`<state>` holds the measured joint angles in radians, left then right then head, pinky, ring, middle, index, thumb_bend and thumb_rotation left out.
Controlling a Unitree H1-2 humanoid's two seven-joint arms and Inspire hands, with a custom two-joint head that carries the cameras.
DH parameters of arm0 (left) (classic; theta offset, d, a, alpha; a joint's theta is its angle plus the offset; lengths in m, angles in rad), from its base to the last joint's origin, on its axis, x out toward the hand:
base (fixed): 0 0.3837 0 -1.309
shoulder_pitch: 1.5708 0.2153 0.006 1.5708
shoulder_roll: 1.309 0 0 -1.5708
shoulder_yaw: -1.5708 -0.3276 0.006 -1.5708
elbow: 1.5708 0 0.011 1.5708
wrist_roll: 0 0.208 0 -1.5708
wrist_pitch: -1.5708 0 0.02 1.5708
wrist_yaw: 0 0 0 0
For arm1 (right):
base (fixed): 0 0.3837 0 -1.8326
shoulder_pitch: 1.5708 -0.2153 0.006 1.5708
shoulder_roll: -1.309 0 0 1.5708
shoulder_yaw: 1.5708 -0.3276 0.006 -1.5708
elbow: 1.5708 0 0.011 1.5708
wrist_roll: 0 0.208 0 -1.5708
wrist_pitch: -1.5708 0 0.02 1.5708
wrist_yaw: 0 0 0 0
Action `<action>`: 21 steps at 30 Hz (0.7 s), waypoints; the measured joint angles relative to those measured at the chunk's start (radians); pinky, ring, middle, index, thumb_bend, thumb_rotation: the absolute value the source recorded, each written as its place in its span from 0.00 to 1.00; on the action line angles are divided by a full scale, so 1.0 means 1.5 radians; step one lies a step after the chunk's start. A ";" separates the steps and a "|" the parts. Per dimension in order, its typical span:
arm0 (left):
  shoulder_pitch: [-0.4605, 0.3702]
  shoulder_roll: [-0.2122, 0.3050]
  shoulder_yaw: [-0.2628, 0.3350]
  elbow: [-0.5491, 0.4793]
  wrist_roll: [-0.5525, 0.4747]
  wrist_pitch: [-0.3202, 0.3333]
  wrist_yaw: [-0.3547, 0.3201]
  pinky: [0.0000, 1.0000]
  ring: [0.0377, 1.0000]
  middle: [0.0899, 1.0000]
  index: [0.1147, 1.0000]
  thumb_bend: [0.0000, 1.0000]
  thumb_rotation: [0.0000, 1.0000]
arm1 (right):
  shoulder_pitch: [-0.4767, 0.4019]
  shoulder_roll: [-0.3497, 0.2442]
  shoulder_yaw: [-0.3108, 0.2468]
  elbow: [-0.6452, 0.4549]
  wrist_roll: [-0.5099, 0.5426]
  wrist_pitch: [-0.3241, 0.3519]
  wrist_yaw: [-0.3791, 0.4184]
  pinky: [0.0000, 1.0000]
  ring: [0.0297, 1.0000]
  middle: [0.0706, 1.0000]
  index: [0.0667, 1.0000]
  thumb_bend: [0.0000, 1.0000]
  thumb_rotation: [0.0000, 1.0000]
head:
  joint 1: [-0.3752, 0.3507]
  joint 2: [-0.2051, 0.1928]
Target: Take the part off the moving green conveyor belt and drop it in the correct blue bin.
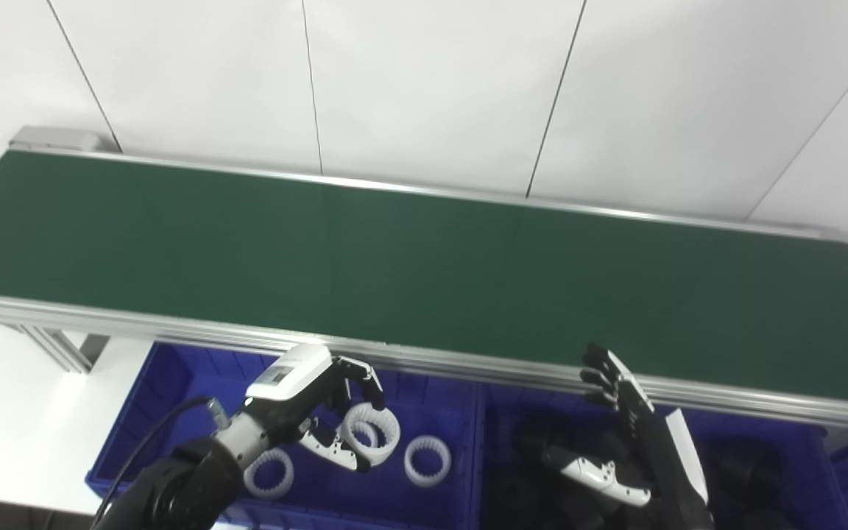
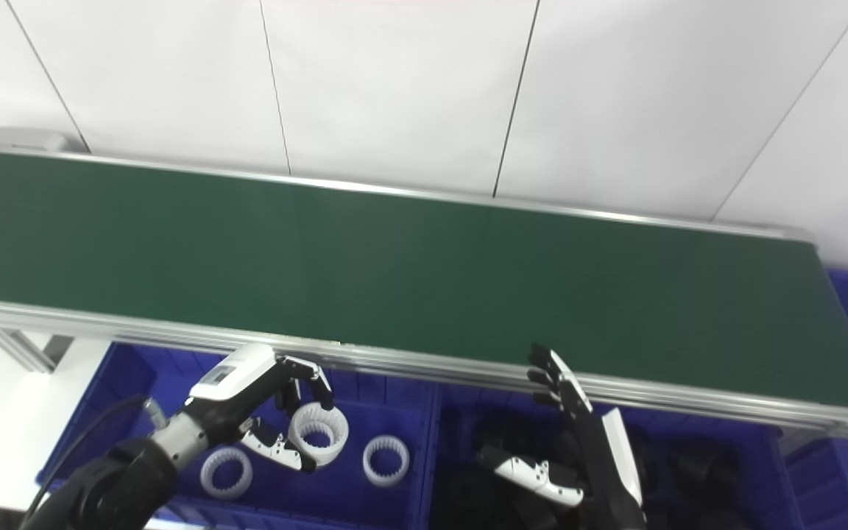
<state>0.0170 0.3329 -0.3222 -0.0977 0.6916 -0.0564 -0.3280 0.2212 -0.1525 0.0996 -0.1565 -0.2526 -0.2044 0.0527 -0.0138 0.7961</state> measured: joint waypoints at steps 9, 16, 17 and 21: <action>-0.025 0.024 -0.061 -0.017 0.144 0.050 -0.058 0.73 0.71 0.70 0.44 0.51 0.06 | 0.000 0.000 -0.002 -0.013 0.001 0.006 0.004 0.76 0.84 0.87 0.90 0.82 0.45 | -0.004 0.014; -0.026 0.025 -0.069 -0.025 0.183 0.066 -0.089 0.74 0.77 0.84 0.83 0.78 0.20 | -0.001 0.000 -0.002 -0.015 0.000 0.006 0.005 0.76 0.84 0.88 0.90 0.84 0.47 | -0.010 0.015; -0.026 0.025 -0.066 -0.025 0.180 0.066 -0.087 0.72 0.76 0.84 0.85 0.80 0.21 | -0.001 0.000 -0.002 -0.015 0.001 0.006 0.005 0.76 0.84 0.88 0.90 0.83 0.47 | -0.011 0.016; -0.024 0.025 -0.052 -0.025 0.160 0.062 -0.059 0.70 0.76 0.85 0.88 0.86 0.23 | -0.001 0.000 -0.002 -0.015 0.001 0.008 0.009 0.76 0.84 0.88 0.90 0.83 0.46 | -0.013 0.015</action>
<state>-0.0190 0.3699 -0.4000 -0.1351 0.9310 0.0362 -0.4160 0.2200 -0.1525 0.0972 -0.1789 -0.2504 -0.1928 0.0655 -0.0337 0.8191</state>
